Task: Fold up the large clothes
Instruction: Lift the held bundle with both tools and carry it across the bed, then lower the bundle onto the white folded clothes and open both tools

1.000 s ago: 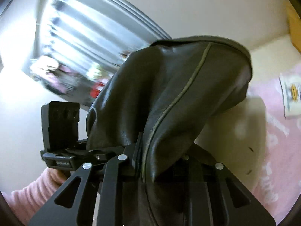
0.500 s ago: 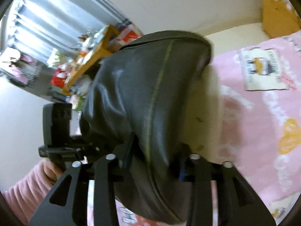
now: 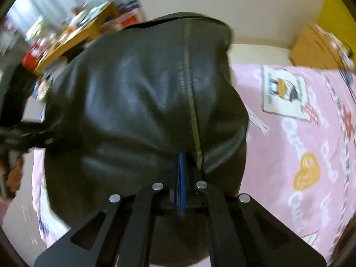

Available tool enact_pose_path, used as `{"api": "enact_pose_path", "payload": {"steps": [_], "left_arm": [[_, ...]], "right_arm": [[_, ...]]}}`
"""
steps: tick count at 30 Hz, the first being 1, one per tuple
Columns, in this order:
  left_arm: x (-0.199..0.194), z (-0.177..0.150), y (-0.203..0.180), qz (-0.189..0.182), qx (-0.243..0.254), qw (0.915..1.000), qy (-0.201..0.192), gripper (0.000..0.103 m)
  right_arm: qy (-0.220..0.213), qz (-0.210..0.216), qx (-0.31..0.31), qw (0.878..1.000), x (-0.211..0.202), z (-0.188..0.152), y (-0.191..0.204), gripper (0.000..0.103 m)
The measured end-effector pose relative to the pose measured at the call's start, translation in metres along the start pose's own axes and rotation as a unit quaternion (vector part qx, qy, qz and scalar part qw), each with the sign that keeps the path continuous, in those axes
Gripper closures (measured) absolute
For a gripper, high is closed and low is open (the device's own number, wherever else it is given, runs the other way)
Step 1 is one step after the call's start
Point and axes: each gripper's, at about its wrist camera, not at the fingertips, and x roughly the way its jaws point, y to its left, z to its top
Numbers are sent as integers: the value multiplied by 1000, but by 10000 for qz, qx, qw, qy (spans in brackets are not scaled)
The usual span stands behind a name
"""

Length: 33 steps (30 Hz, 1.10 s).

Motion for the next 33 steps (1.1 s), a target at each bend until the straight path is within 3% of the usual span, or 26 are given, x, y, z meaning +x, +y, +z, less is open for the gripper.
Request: {"api": "enact_pose_path", "payload": {"steps": [3, 7, 12, 15, 18, 20, 21, 23, 26, 29, 32, 33], "left_arm": [[-5, -2, -9, -48, 161, 9997, -162, 52], [20, 24, -14, 291, 402, 9988, -33, 52], [33, 57, 46, 289, -240, 9993, -22, 50], [33, 60, 47, 426, -163, 9977, 492, 47], [7, 53, 37, 663, 238, 9922, 1033, 47], [-18, 50, 32, 783, 379, 9892, 1181, 47], [-33, 49, 29, 887, 441, 9889, 1105, 47], [-72, 49, 16, 1067, 355, 9919, 599, 47], [-91, 36, -21, 1504, 668, 9863, -148, 46], [-56, 27, -53, 1274, 670, 9884, -487, 46], [5, 29, -45, 1686, 393, 9837, -476, 47], [22, 31, -38, 1956, 352, 9790, -461, 52]], "right_arm": [[-171, -444, 72, 9988, 0, -11, -12, 103], [-85, -155, 763, 9969, 13, -17, -44, 103], [3, -36, 776, 9970, 28, -21, -39, 103], [53, -129, 639, 9979, 28, -21, -20, 102], [107, -208, 586, 9980, 27, -24, -11, 102], [138, -321, 559, 9978, 27, -26, -10, 102], [157, -421, 534, 9976, 27, -25, -9, 102], [152, -462, 566, 9972, 28, -23, -11, 102], [86, -270, 695, 9972, 25, -22, -16, 103], [52, -236, 715, 9971, 21, -24, -16, 103], [19, -260, 702, 9972, 20, -30, -15, 103], [13, -221, 735, 9970, 19, -33, -16, 103]]}}
